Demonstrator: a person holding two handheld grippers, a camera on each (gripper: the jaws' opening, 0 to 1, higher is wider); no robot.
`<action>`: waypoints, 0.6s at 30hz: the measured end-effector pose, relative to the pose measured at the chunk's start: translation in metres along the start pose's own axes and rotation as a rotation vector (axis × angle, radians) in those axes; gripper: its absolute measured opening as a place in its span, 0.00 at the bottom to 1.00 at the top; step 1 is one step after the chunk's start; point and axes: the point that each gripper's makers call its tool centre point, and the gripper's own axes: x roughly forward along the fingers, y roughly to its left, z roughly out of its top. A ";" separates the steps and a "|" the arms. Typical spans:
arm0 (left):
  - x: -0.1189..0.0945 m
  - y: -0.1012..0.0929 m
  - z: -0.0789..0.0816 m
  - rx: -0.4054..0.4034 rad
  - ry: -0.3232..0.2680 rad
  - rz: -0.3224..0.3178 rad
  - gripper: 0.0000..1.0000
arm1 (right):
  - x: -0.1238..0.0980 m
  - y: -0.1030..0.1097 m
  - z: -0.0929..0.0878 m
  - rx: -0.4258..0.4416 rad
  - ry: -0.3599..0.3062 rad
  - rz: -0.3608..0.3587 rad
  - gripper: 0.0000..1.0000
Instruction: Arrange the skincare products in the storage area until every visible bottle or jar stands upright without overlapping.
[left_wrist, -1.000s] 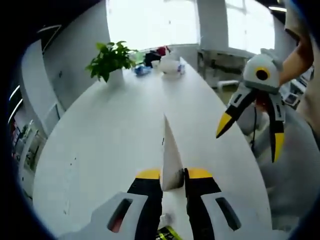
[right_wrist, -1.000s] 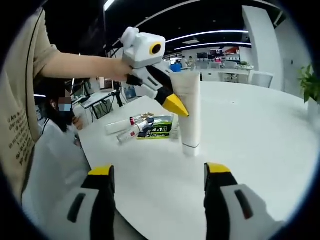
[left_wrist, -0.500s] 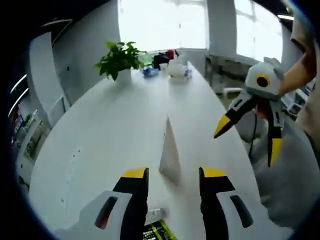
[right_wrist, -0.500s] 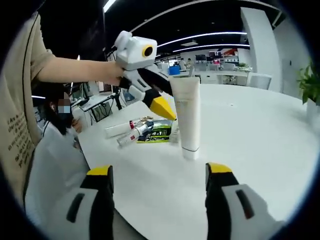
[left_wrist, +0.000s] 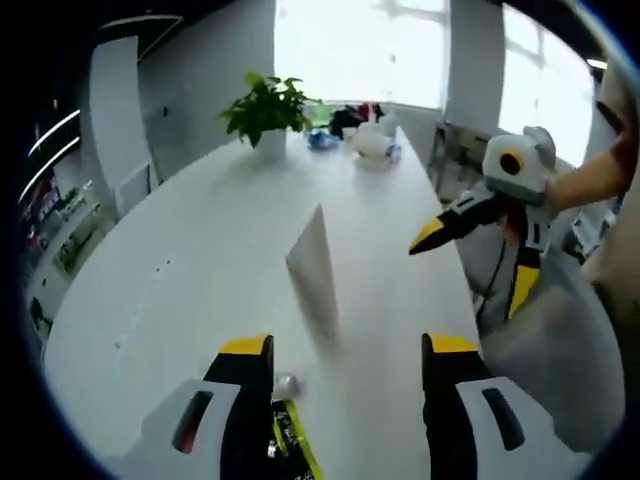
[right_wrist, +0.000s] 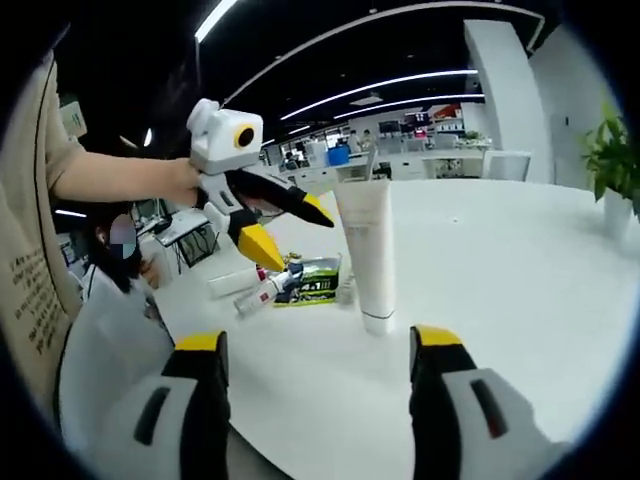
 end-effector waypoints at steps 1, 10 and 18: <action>-0.003 -0.001 -0.001 -0.018 -0.007 0.009 0.59 | 0.000 0.001 0.000 0.001 0.000 0.000 0.74; -0.026 -0.009 -0.020 -0.118 -0.037 0.063 0.66 | -0.002 0.011 0.006 -0.022 0.003 -0.017 0.78; -0.052 -0.020 -0.037 -0.212 -0.088 0.141 0.72 | -0.007 0.022 0.007 -0.020 -0.001 -0.020 0.79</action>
